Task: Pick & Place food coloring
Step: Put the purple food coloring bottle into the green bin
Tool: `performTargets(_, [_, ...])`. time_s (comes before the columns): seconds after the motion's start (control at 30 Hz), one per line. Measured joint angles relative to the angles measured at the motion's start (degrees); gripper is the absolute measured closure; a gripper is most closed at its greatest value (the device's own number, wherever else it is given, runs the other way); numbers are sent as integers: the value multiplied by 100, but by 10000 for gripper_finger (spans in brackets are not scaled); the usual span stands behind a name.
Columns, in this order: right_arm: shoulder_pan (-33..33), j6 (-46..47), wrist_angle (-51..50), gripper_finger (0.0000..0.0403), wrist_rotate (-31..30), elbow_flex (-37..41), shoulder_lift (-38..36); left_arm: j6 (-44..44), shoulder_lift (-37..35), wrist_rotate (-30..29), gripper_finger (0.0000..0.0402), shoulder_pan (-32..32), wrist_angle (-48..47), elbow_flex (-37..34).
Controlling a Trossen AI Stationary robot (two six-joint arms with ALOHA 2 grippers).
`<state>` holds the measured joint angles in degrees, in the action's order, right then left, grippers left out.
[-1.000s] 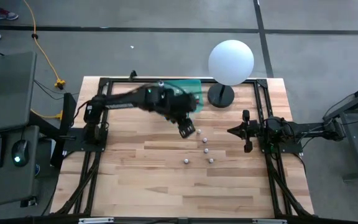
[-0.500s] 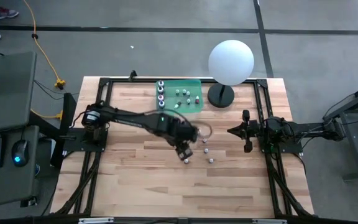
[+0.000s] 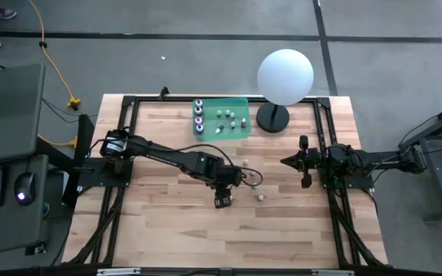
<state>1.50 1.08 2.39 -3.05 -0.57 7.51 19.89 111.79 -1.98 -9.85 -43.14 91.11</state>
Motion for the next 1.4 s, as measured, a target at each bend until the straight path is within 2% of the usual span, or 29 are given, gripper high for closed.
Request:
performTargets(0.2, [1, -2, 0, 402, 0, 0, 0, -521, 0, 56, 205, 7, -8, 0])
performTargets(0.37, [2, 0, 0, 402, 0, -1, 0, -927, 111, 514, 205, 4, 13, -2])
performTargets(0.67, [2, 0, 2, 402, 0, 1, 0, -1562, 392, 918, 205, -37, 345, 11])
performTargets(0.83, [2, -1, -1, 402, 0, 1, 11, -1603, 539, 875, 205, -86, 178, -11])
performTargets(0.93, [2, 0, 10, 402, -1, 1, 11, -1603, 582, 862, 205, -83, 447, 19])
performTargets(1.4, [2, -2, 2, 402, 0, -1, 74, -1561, 627, 743, 205, -76, 577, 2])
